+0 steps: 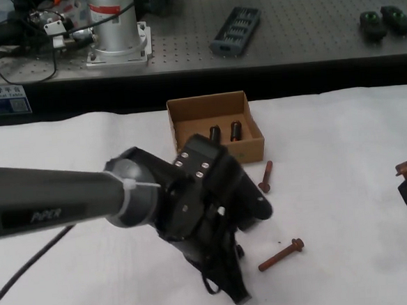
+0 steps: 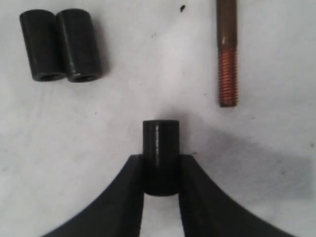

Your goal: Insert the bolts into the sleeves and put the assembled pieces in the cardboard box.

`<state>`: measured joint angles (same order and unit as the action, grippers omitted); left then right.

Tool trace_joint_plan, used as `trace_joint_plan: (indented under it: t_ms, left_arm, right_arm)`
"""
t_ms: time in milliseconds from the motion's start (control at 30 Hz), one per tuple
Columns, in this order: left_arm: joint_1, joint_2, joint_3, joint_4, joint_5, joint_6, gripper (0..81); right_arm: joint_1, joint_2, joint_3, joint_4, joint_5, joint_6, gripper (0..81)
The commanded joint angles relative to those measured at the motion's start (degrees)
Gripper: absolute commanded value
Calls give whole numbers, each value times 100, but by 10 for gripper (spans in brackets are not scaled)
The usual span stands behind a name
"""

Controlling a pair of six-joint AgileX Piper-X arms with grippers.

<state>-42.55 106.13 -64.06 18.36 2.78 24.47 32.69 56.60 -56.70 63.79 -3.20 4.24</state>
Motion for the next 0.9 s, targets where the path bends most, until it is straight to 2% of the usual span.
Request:
trace_joint_plan:
  t_ms: [0,200,300,467,600,667,867]
  left_arm:
    - [-14,-447,-40,18,-278,-778,6]
    - [84,-1265,-19,122,-245,-1684,6]
    - [127,-1743,204,120,-156,-2521,6]
    - [138,-2771,1029,-56,85,-2921,6]
    - [138,-3729,1789,-544,729,-3249,6]
    - [138,-4174,2119,-956,1275,-3430,6]
    - [138,-4865,2614,-1753,2460,-3850,6]
  right_arm:
    - [-1,-55,-8,-44,3,-47,29]
    - [-1,-34,-8,-418,-65,-36,29]
    - [-1,72,-8,-757,-376,32,29]
    - [-1,368,-8,-1461,-1114,660,29]
    - [15,660,-8,-2190,-1737,1265,29]
    - [15,794,-8,-2573,-2099,1664,29]
    - [15,1138,-8,-3832,-3004,2689,29]
